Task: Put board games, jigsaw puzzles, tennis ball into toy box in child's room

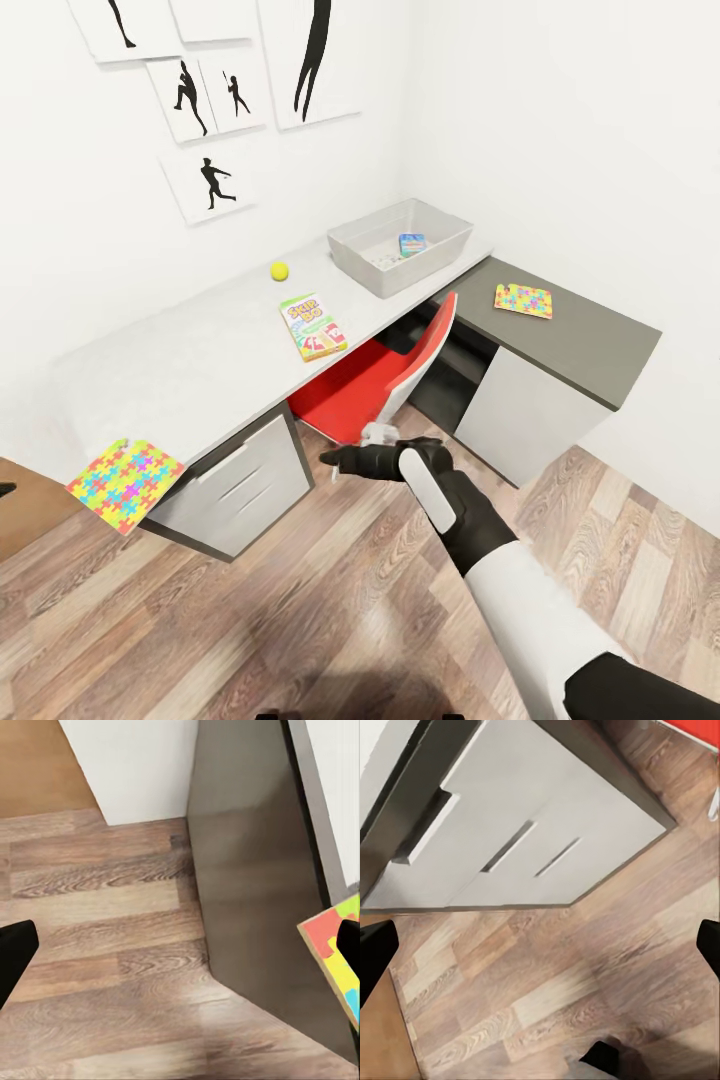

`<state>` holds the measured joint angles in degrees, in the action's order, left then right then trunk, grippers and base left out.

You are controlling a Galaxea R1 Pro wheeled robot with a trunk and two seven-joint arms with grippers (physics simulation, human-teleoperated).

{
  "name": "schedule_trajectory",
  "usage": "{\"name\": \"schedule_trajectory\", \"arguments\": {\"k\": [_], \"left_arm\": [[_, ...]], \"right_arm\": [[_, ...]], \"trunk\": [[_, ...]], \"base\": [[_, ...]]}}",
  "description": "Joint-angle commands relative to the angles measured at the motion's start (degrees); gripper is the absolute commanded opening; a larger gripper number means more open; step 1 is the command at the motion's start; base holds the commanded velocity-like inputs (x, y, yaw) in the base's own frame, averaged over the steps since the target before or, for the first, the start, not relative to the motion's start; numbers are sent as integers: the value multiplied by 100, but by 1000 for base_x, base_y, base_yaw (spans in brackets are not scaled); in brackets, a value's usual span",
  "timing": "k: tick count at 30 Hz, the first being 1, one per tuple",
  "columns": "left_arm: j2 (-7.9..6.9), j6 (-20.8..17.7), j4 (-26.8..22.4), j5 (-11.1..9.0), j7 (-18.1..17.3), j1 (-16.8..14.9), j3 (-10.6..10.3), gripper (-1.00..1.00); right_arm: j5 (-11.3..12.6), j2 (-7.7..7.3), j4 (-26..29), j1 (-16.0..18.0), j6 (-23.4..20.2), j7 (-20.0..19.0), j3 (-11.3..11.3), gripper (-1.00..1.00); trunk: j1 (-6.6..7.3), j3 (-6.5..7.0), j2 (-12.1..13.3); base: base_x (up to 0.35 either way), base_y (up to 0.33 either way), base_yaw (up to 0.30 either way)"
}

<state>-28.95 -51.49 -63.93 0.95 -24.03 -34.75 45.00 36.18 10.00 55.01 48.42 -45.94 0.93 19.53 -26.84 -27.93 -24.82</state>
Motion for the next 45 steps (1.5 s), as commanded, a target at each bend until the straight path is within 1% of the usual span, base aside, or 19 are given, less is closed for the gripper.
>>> {"name": "schedule_trajectory", "arguments": {"k": [1,6,10,15,25,26,27,30,33,42,45], "left_arm": [[-8,-54,-2,7,-42,39,83,100],[-14,-83,8,17,-57,112,348,100],[-31,-90,17,25,-64,129,442,100],[-62,-93,20,22,-69,134,500,100],[-86,-143,20,0,-82,135,556,100],[-103,-193,20,-11,-83,135,575,100],[-139,-315,21,-31,-84,135,701,100],[-148,-342,21,-35,-84,135,743,100],[-147,-354,21,-42,-84,135,765,100],[-146,-372,21,-59,-84,135,778,100],[-146,-380,21,-65,-84,135,780,100]], "right_arm": [[11,0,18,-107,20,7,5,100],[-7,0,20,-529,269,-2,25,100],[-28,0,19,-765,480,-4,31,100],[-39,0,26,-908,547,-8,39,100],[-7,0,25,-986,568,-28,48,100],[-7,0,17,-988,570,-32,51,100],[-12,0,-12,-991,575,-44,104,100],[-6,0,-20,-992,578,-51,140,100],[-1,0,-23,-992,602,-55,154,100],[2,0,-193,-992,899,-65,176,100],[3,0,-208,-992,922,-155,180,100]], "trunk": [[-3,-8,-9],[-3,-8,-9],[-3,-8,-9],[-3,-8,-9],[-3,-8,-9],[-3,-8,-9],[-3,-8,-9],[-3,-8,-9],[-3,-8,-9],[-3,-8,-9],[-3,-8,-9]], "base": [[0,0,0],[0,0,0],[0,44,0],[0,155,0],[0,34,0],[0,37,0],[0,98,0],[0,85,0],[0,39,0],[0,44,0],[0,132,0]]}}
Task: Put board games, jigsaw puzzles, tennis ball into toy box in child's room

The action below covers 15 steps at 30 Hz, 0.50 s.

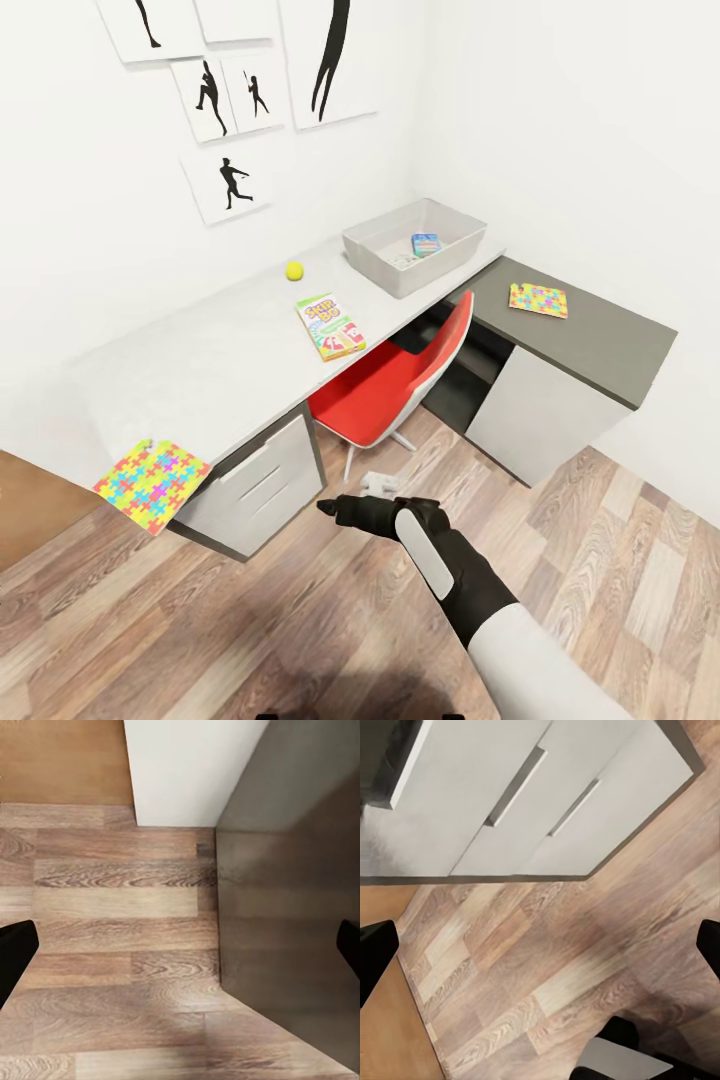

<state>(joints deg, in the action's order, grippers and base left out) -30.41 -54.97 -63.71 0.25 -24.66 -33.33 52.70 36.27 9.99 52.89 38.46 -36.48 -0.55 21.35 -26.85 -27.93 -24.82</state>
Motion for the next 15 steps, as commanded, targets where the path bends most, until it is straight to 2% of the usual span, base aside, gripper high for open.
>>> {"name": "schedule_trajectory", "arguments": {"k": [1,6,8,12,15], "left_arm": [[0,-34,-1,4,-22,-7,11,100],[0,-80,-1,-5,-28,-7,12,100],[0,-98,-1,-7,-28,-7,12,100],[0,-107,-1,-6,-30,-7,11,100],[0,-109,-1,-7,-30,-7,12,100]], "right_arm": [[-6,1,2,3,-23,-53,-2,100],[-6,1,-9,3,-18,-711,-7,100],[-7,1,-12,3,-16,-1138,-12,100],[-7,1,-9,3,-6,-1447,-16,100],[-6,1,-8,3,8,-1498,-17,100]], "trunk": [[-3,-8,-9],[-3,-8,-9],[-3,-8,-9],[-3,-8,-9],[-3,-8,-9]], "base": [[0,85,0],[0,54,0],[0,151,0],[0,97,0],[0,30,0]]}}
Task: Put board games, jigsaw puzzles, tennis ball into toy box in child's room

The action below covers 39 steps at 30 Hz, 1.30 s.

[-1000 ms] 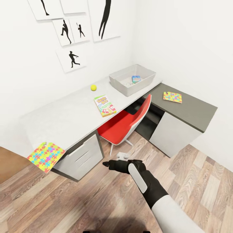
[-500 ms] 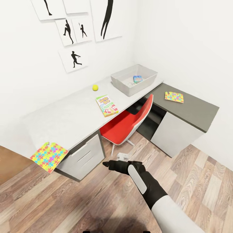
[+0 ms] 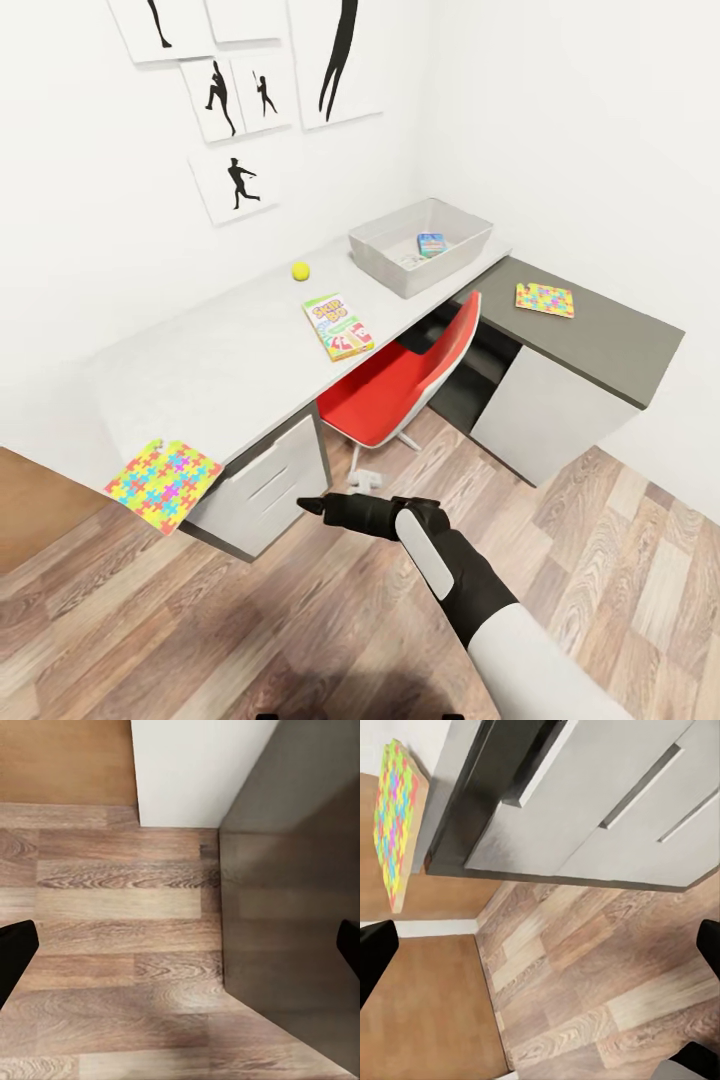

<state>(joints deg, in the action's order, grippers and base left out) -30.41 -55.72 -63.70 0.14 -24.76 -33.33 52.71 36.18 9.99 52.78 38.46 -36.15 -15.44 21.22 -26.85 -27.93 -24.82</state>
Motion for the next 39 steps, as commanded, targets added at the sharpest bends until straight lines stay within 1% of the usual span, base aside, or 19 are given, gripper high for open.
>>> {"name": "schedule_trajectory", "arguments": {"k": [1,13,15,18,20,22,29,34,36,39], "left_arm": [[0,-34,-2,4,-20,-7,10,100],[8,-43,-2,12,-20,-7,-5,100],[9,-44,-2,12,-20,-7,-6,100],[9,-44,-2,12,-20,-7,-6,100],[9,-44,-2,6,-28,-7,-7,100],[9,-44,-2,5,-72,-7,-8,100],[9,-105,-2,11,-246,-7,-16,100],[4,-126,-2,12,-280,-7,-7,100],[2,-131,-2,12,-286,-7,-3,100],[2,-137,-2,12,-290,-7,-18,100]], "right_arm": [[2,1,3,3,-18,-19,-4,100],[3,1,-3,3,24,-29,-5,100],[-3,1,-10,2,133,-25,-5,100],[-8,1,-99,-3,425,-22,1,100],[-11,1,-275,-3,659,-29,5,100],[-27,1,-381,-4,742,-33,13,100],[-3,1,-495,-5,798,-46,46,100],[23,1,-551,-5,804,-66,48,100],[105,1,-652,-4,812,-110,52,100],[407,1,-855,-5,825,-264,88,100]], "trunk": [[-3,-8,-9],[-3,-8,-9],[-3,-8,-9],[-3,-8,-9],[-3,-8,-9],[-3,-8,-9],[-3,-8,-9],[-3,-8,-9],[-3,-8,-9],[-3,-8,-9]], "base": [[0,14,0],[0,5,0],[0,54,0],[0,43,0],[0,18,0],[0,9,0],[0,3,0],[0,0,0],[0,0,0],[0,0,0]]}}
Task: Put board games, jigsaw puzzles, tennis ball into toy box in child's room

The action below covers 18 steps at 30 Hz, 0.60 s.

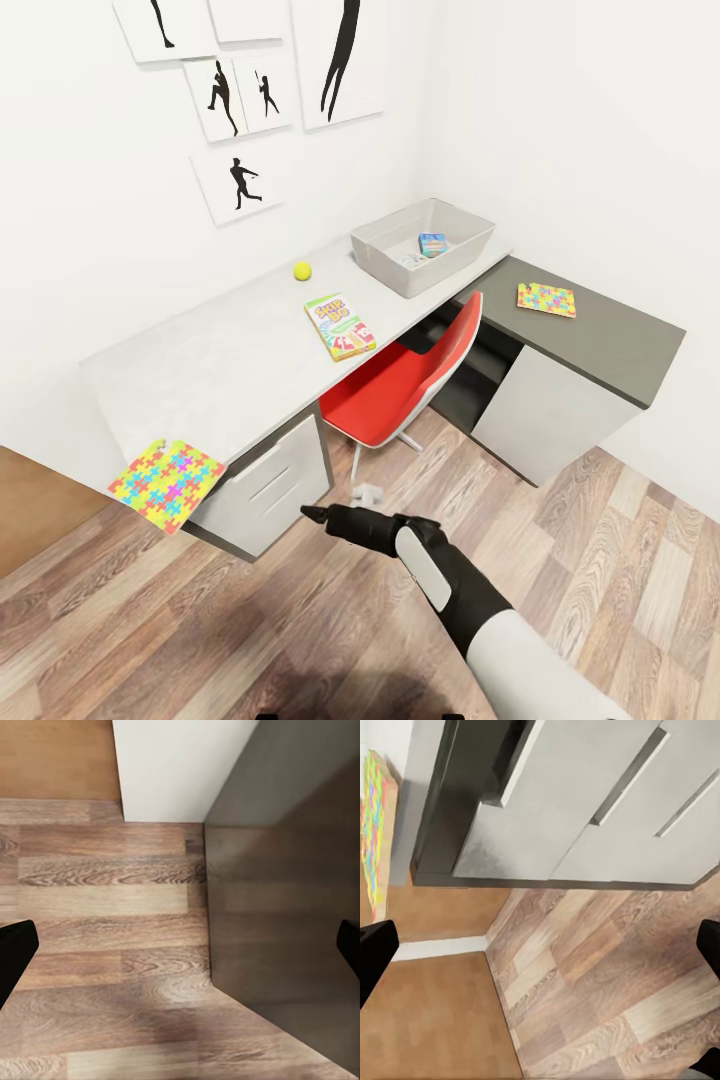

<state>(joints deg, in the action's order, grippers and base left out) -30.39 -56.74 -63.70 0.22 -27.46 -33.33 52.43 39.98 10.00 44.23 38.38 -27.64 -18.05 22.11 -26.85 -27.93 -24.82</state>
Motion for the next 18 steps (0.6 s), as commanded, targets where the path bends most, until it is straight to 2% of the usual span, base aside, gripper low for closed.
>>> {"name": "schedule_trajectory", "arguments": {"k": [1,8,15,18], "left_arm": [[2,-36,-2,4,-21,-7,0,100],[6,-44,0,20,-23,-7,-39,100],[-1,-62,1,52,-23,-7,-341,100],[-2,-64,1,55,-23,-7,-392,100]], "right_arm": [[123,0,-51,5,-20,-45,29,100],[281,0,-143,3,27,-75,148,100],[296,0,-149,3,68,-138,168,100],[299,0,-145,3,191,-159,192,100]], "trunk": [[-3,-8,-9],[-3,-8,-9],[-3,-8,-9],[-3,-8,-9]], "base": [[0,0,0],[0,0,0],[0,0,0],[0,0,0]]}}
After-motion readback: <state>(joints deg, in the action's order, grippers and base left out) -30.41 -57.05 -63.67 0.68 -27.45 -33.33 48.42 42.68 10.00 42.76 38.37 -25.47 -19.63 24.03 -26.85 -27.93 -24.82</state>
